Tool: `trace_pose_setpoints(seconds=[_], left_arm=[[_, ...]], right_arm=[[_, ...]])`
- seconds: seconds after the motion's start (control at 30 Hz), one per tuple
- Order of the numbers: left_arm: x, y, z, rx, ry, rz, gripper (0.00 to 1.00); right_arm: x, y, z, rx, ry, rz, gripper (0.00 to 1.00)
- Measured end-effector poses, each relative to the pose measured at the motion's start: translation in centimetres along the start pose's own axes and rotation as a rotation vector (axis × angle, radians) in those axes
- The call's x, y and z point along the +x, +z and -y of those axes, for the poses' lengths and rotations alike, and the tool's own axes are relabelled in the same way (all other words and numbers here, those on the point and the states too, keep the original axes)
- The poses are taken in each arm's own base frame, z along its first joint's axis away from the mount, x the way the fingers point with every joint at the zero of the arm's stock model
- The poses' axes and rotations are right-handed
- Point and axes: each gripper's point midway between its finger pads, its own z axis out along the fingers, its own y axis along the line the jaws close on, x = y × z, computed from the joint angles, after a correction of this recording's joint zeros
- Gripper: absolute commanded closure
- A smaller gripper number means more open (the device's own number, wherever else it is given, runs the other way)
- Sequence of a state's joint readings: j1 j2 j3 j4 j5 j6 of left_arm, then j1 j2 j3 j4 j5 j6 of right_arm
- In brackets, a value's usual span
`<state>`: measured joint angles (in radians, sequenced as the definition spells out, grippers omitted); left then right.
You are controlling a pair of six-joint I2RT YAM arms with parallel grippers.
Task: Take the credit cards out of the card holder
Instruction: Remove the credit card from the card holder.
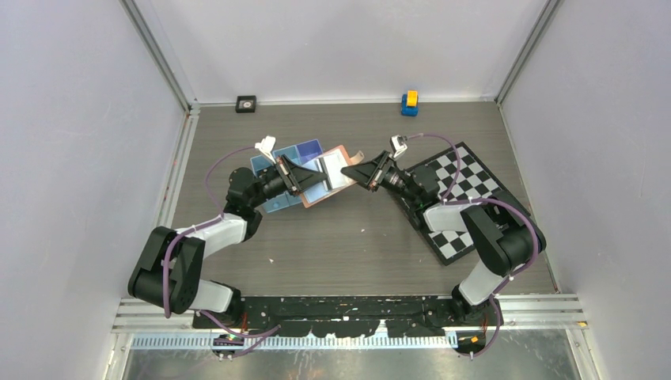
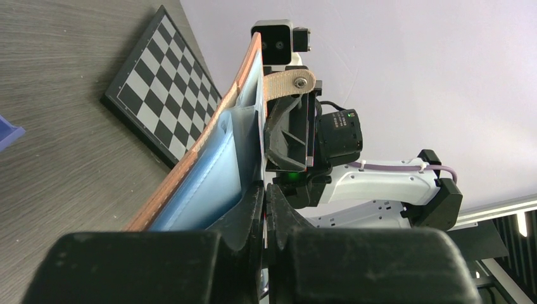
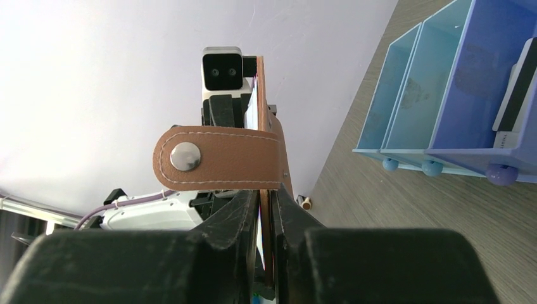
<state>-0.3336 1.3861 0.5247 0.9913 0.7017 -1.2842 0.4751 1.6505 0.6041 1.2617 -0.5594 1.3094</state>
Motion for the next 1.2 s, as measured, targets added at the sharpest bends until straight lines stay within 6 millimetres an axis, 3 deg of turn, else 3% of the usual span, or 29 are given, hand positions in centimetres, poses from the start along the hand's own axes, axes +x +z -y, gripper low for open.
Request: trace_pose_setpoints(seconds=[0.17,0.33,0.47,0.53,0.73,1.0,1.2], left_arm=[[-0.1,0.0,0.0,-0.001,0.001,0.002,0.98],[-0.1,0.0,0.0,-0.001,0.001,0.001,1.00],[0.0,0.0,0.0,-0.001,0.000,-0.002,1.00],[0.0,0.0,-0.1,-0.002,0.000,-0.003,1.00],[0.2,-0.1,-0.5,-0.017,-0.008,-0.012,1.00],[0.2,-0.4,-1.0,-0.054,-0.007,-0.012,1.00],[-0.2,-1.2,-1.5,-0.115,0.018,0.009,1.00]], right_arm=[[-0.4,-0.1,0.1,0.004,0.001,0.012,0.82],[-0.4,-0.1,0.1,0.002,0.003,0.015,0.68],[-0.4,-0.1,0.0,0.002,0.004,0.012,0.63],[-0.2,-0.1,0.0,0.000,0.004,0.005,0.68],[0.3,0.0,0.0,0.002,0.004,-0.014,0.94],[-0.3,-0.4,0.9,0.030,-0.004,0.005,0.96],[-2.8,-2.2,2.7,0.091,-0.004,0.098,0.97]])
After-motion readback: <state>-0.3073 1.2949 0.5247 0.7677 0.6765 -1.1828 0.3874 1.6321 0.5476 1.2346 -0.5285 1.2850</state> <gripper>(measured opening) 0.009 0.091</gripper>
